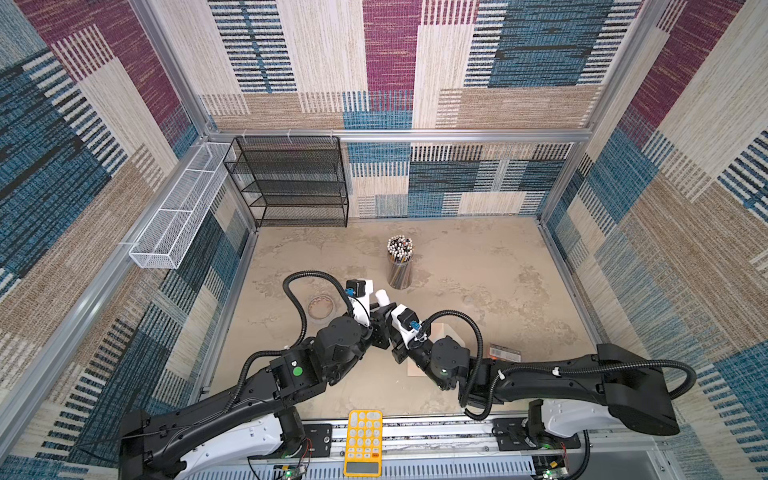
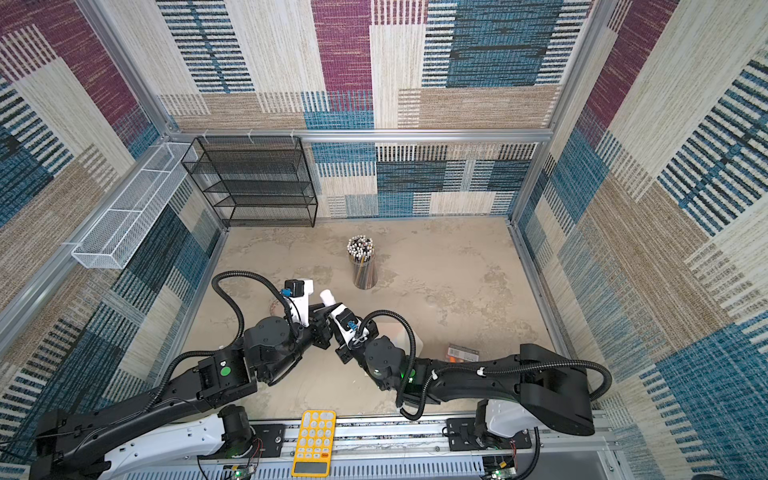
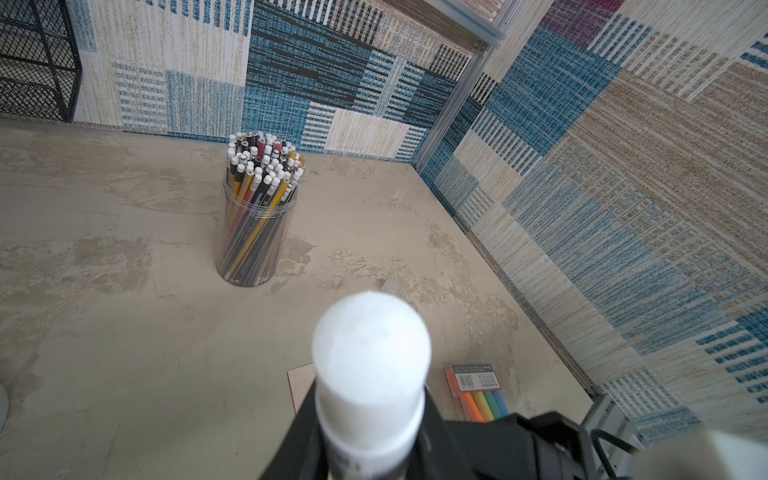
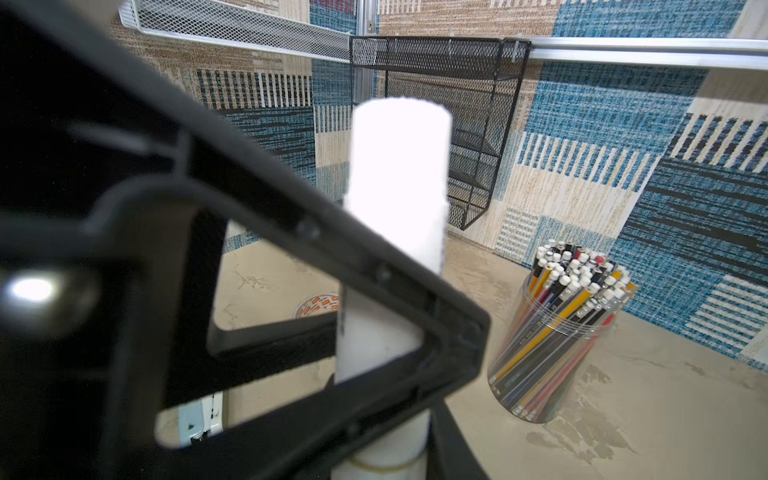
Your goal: Place the letter into the envelope and seal it
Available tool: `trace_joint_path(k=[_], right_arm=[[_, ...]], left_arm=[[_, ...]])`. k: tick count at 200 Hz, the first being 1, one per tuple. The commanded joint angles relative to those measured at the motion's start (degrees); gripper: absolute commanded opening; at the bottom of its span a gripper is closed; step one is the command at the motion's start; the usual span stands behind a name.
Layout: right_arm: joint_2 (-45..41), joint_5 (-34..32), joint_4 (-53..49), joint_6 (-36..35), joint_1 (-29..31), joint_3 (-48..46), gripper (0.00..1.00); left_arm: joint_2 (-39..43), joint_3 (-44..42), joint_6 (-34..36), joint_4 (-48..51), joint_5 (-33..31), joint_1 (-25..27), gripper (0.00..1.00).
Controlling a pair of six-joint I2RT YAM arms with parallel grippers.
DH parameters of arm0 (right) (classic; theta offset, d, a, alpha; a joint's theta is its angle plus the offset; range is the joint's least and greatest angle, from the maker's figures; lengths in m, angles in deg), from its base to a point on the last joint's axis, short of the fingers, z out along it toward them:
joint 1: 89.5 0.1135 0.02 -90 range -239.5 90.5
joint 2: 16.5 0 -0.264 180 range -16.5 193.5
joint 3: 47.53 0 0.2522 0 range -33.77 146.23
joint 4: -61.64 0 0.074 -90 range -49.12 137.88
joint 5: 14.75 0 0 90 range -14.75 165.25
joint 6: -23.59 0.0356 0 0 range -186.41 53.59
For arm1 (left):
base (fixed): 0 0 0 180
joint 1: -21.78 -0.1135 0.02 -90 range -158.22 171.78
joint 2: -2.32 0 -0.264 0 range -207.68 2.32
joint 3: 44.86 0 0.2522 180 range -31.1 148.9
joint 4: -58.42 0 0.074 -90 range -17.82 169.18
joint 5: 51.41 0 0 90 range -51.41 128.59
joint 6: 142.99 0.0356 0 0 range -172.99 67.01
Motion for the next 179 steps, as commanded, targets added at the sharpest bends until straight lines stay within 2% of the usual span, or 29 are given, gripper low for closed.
trace_joint_path(k=[1, 137, 179], right_arm=[[0.15, 1.12, 0.73, -0.07, 0.14, 0.25, 0.3], [0.69, 2.33, -0.72, 0.09, 0.14, 0.97, 0.33], [0.42, 2.75, -1.12, -0.24, 0.14, 1.04, 0.22]], left_arm=[[0.05, 0.65, 0.28, -0.91, -0.47, -0.02, 0.0], [0.24, 0.81, 0.46, -0.51, -1.09, -0.04, 0.0], [0.15, 0.9, 0.48, -0.32, -1.09, -0.02, 0.0]])
